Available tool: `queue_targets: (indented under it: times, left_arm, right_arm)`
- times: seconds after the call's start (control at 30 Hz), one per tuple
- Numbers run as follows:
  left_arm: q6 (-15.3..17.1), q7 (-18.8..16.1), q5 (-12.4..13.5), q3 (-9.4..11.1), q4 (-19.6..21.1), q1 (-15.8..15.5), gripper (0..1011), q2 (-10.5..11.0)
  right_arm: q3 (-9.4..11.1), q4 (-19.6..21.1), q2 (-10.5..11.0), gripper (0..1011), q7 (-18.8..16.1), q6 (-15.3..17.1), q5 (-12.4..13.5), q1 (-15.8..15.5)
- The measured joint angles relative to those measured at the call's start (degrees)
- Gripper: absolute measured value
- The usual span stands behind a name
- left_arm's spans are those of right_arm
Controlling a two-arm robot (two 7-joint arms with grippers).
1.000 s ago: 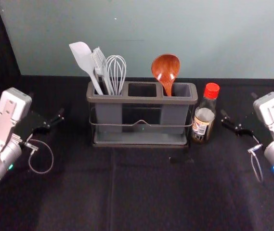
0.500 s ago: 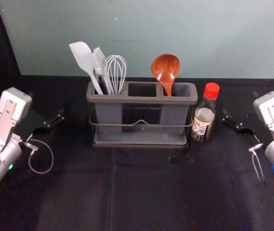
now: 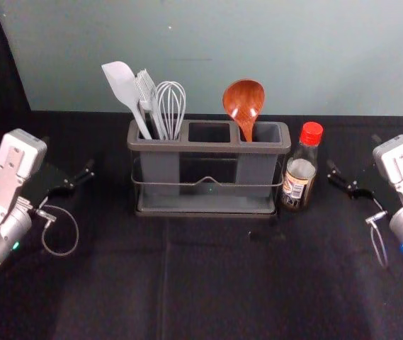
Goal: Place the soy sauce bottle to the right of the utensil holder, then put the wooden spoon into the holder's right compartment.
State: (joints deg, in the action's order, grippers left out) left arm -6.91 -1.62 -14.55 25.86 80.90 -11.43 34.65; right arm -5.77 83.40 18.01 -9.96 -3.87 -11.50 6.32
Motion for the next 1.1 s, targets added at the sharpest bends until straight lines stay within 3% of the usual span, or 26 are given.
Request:
queue_targets:
  times: [1.1]
  left_arm:
    - [0.0,0.0,0.0,0.0,0.0,0.0,1005,0.0]
  right_arm:
    - [0.0,0.0,0.0,1003,-0.06,-0.06,0.02,0.0]
